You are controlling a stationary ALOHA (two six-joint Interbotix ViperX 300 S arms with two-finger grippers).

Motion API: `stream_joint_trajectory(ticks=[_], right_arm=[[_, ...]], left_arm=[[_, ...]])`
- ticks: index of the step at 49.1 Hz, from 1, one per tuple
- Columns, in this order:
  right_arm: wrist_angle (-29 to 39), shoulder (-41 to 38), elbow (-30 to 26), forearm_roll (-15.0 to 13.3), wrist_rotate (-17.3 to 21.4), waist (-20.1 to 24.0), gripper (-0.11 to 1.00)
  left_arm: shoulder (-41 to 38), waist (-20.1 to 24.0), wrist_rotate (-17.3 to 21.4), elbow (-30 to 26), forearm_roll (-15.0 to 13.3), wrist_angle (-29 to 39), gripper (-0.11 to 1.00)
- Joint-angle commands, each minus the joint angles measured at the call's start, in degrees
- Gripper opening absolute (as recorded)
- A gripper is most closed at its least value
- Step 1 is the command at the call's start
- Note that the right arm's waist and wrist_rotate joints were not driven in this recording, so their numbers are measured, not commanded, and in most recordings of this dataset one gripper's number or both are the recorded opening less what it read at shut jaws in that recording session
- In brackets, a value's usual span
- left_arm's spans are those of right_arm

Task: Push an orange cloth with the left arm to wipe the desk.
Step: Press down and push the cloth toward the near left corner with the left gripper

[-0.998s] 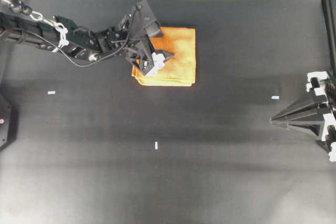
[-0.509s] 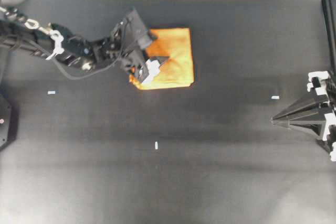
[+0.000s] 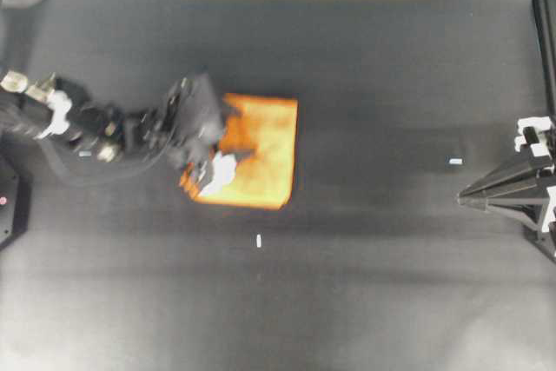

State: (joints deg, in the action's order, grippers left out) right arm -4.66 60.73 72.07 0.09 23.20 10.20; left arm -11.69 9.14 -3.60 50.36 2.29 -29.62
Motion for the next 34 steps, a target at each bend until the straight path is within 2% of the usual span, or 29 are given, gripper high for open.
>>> stream_joint_trajectory(ticks=[1, 16, 34], right_arm=[[-0.1, -0.2, -0.4, 0.0, 0.0, 0.0, 0.00], [-0.1, 0.0, -0.4, 0.1, 0.0, 0.0, 0.00], [0.6, 1.3, -0.7, 0.1, 0.0, 0.0, 0.00]], left_arm=[[2.5, -4.0, -0.3, 2.1, 0.3, -0.8, 0.87], [5.4, -17.4, -7.2, 6.2, 0.3, -2.5, 0.87], [4.0, -32.8, -7.6, 3.4, 0.2, 0.4, 0.87]])
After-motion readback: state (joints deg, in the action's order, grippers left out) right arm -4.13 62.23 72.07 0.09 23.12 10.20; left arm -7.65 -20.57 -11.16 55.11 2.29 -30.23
